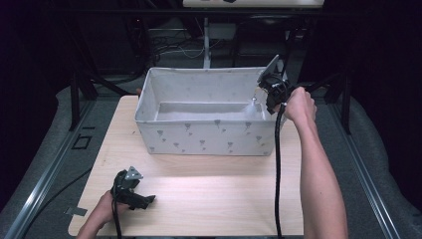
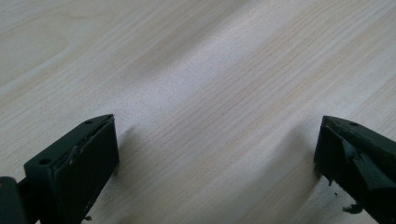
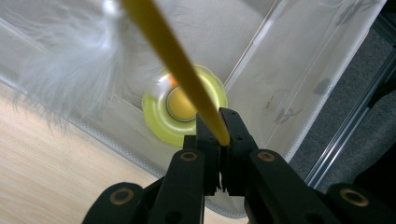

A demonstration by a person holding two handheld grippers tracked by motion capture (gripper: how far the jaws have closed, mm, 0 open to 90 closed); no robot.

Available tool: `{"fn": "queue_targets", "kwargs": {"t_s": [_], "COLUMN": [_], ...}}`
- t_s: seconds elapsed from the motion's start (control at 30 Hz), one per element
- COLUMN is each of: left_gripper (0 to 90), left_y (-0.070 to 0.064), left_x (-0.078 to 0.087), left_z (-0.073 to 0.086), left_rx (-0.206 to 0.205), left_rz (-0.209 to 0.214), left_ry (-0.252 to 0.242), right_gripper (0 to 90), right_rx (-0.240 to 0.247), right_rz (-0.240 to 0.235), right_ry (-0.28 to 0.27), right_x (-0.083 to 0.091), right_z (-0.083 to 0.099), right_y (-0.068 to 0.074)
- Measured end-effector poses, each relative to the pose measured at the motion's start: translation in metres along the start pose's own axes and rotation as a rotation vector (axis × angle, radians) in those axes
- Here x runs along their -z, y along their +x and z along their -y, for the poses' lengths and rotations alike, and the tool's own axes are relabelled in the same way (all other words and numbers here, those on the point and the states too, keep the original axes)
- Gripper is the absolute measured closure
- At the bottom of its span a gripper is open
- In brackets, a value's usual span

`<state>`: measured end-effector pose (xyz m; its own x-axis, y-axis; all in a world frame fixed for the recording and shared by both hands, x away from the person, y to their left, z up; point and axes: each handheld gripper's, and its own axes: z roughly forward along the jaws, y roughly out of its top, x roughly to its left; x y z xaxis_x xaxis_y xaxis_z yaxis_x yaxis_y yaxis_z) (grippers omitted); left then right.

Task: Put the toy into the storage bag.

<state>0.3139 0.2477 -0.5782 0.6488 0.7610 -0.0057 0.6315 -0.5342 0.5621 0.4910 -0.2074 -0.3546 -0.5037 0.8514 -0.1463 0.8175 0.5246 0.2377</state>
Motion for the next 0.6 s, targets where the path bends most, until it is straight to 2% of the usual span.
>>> {"fn": "queue_targets", "kwargs": {"t_s": [0.6], "left_gripper": [0.0], "left_y": [0.000], "left_x": [0.000], "left_z": [0.000], "left_rx": [0.000], "left_rz": [-0.001], "left_ry": [-0.003], "right_gripper": [87.7], "right_rx": [-0.001], "right_rz": [-0.014], "right_ry": [0.050], "right_x": [-0.024], "right_z": [0.008], "right_y": [0.002]}}
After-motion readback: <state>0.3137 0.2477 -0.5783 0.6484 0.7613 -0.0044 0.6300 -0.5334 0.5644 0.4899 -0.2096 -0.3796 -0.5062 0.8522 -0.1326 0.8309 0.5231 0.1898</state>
